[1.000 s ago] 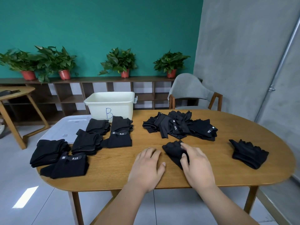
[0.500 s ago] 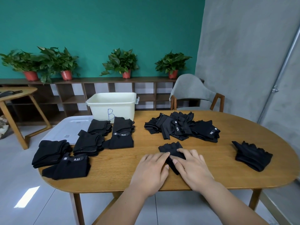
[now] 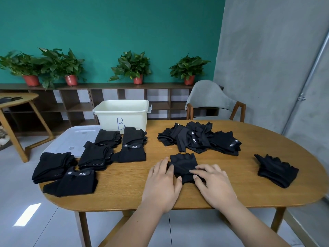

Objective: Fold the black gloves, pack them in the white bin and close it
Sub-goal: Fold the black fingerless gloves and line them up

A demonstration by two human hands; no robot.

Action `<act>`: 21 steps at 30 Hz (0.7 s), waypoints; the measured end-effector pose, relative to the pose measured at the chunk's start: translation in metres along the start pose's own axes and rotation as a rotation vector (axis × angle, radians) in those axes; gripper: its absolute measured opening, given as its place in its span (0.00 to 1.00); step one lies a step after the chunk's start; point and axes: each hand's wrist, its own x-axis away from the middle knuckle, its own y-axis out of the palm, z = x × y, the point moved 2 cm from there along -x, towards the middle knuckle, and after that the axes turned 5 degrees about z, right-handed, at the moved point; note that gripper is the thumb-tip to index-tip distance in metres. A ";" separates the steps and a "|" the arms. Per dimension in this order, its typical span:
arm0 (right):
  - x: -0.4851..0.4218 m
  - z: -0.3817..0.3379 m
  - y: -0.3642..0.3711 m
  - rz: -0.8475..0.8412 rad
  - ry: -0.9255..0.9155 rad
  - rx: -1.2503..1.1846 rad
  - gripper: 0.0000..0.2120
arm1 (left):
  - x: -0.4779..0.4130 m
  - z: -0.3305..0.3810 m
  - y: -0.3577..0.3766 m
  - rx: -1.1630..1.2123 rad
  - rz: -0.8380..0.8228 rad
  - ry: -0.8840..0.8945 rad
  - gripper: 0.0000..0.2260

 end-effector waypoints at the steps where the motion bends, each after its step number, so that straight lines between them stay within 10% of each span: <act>1: 0.000 -0.001 0.000 -0.016 -0.020 0.016 0.18 | 0.000 0.001 -0.001 0.012 0.014 0.030 0.29; 6: -0.002 -0.002 -0.003 -0.052 -0.028 -0.044 0.19 | 0.004 0.007 0.000 0.018 0.010 0.256 0.24; 15: -0.016 0.011 -0.007 -0.001 0.259 -0.272 0.21 | 0.001 0.004 -0.004 0.025 -0.072 0.063 0.25; 21: -0.045 0.044 -0.014 -0.009 0.230 0.241 0.27 | -0.003 0.002 0.000 0.010 -0.136 0.070 0.27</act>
